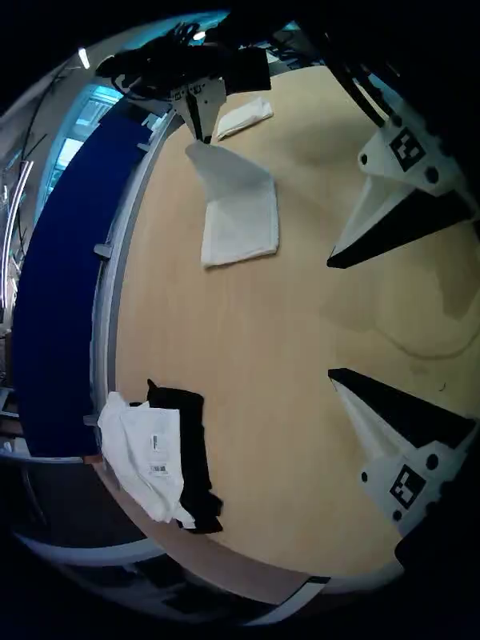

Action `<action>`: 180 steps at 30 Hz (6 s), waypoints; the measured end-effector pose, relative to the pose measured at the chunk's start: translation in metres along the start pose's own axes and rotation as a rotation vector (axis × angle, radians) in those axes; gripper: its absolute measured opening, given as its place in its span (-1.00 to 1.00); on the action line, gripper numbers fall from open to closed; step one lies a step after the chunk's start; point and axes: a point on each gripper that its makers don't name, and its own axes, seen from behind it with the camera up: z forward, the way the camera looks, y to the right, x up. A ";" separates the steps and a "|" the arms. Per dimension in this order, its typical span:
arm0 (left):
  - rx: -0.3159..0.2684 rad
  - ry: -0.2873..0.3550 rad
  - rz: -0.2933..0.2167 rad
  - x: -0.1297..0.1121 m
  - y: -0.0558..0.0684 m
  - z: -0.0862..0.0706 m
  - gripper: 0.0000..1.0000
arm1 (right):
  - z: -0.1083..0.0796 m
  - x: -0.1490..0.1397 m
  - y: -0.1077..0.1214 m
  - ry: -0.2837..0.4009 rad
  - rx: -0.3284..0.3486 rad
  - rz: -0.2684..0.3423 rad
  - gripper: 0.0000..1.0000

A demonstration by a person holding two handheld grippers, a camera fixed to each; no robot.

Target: Fold towel

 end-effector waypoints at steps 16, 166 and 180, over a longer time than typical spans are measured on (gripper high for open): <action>0.021 0.032 -0.038 0.000 -0.008 -0.011 0.86 | 0.047 0.034 -0.043 0.006 0.102 -0.091 -0.91; -0.011 0.110 0.000 0.044 0.004 -0.020 0.86 | -0.033 0.069 0.001 0.135 -0.049 0.067 -0.91; -0.027 0.121 0.019 0.054 0.015 -0.020 0.86 | -0.062 0.068 0.032 0.147 -0.099 0.071 -0.91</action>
